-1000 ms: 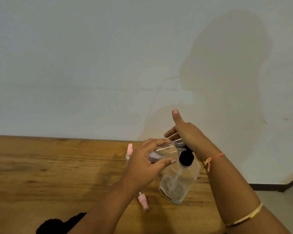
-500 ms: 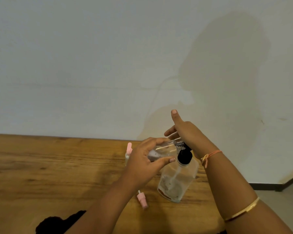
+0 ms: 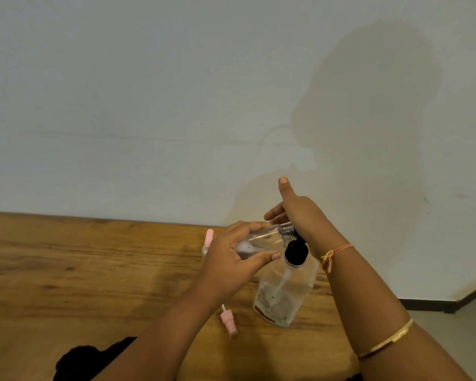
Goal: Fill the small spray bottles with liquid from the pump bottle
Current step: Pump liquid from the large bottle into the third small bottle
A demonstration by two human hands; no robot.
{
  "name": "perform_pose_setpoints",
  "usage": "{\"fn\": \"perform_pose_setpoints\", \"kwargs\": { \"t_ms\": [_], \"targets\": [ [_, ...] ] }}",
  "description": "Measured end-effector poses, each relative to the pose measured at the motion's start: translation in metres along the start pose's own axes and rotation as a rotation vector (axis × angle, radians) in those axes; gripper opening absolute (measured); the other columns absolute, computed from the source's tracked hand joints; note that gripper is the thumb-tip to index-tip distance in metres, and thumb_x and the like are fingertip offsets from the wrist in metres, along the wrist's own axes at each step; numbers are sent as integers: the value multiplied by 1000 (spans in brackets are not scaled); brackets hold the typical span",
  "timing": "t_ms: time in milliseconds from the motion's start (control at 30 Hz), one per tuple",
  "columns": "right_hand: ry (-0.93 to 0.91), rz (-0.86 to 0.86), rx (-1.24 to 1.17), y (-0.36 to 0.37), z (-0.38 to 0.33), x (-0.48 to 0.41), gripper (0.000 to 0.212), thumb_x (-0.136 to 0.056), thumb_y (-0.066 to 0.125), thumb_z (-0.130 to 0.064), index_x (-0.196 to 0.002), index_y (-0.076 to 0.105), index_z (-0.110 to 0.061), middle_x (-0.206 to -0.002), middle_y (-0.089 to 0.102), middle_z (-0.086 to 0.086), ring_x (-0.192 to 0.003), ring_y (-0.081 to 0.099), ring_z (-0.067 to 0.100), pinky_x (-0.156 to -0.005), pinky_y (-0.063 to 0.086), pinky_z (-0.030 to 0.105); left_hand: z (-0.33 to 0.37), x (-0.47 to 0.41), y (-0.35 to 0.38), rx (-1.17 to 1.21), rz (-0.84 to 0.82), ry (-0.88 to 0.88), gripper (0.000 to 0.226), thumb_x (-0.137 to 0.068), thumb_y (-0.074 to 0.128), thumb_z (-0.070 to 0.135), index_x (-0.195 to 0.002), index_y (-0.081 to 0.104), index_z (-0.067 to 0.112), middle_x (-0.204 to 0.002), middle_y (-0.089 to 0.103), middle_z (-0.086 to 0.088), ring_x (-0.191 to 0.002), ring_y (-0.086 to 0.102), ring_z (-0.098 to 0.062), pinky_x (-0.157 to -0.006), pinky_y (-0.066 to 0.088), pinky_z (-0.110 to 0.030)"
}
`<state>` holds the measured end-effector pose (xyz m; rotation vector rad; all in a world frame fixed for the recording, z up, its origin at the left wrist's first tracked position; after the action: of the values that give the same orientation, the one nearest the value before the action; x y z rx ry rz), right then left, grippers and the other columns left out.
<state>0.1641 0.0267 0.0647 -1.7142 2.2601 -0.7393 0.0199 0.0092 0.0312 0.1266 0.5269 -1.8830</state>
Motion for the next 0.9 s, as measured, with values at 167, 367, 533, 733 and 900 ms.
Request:
{"fn": "perform_pose_setpoints", "kwargs": {
  "t_ms": [167, 367, 533, 733, 900],
  "targets": [
    [26, 26, 3, -1, 10, 1, 82, -94, 14, -63, -81, 71, -5, -84, 67, 9, -79, 61, 19, -74, 43, 32, -1, 0, 0, -21, -14, 25, 41, -69, 78, 28, -101, 57, 44, -100, 62, 21, -98, 53, 9, -74, 42, -1],
    [59, 28, 30, 0, 14, 0, 84, -93, 13, -64, -80, 71, -6, -83, 66, 7, -82, 60, 21, -75, 40, 33, -4, 0, 4, -42, -23, -14, 41, -70, 77, 32, -98, 53, 49, -102, 60, 23, -99, 52, 10, -75, 42, -1],
    [-3, 0, 12, -1, 2, -2, 82, -93, 12, -63, -86, 71, -7, -91, 67, 11, -83, 61, 20, -76, 45, 33, 2, -1, -1, -39, 5, 29, 42, -70, 77, 31, -99, 54, 49, -102, 57, 28, -103, 49, 14, -74, 40, 2],
    [77, -30, 5, -1, 14, 0, 83, -92, 11, -65, -83, 70, -7, -83, 64, 6, -80, 59, 16, -79, 41, 34, -6, -1, 5, -50, -19, -10, 40, -70, 77, 33, -104, 58, 42, -103, 61, 20, -100, 54, 5, -74, 42, -1],
    [80, -43, 9, -2, 11, 1, 84, -93, 12, -64, -90, 71, -4, -89, 64, 8, -78, 57, 14, -78, 39, 33, -7, -1, 8, -58, 5, -11, 40, -69, 76, 35, -100, 54, 49, -101, 60, 25, -100, 54, 6, -77, 45, -7]
  ]
}}
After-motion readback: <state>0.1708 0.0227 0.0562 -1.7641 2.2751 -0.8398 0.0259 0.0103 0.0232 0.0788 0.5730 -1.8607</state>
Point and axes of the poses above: each hand's wrist, its own x-axis away from the middle knuckle, its own y-axis out of the palm, z = x × y, the point moved 3 cm from there along -x, towards the middle knuckle
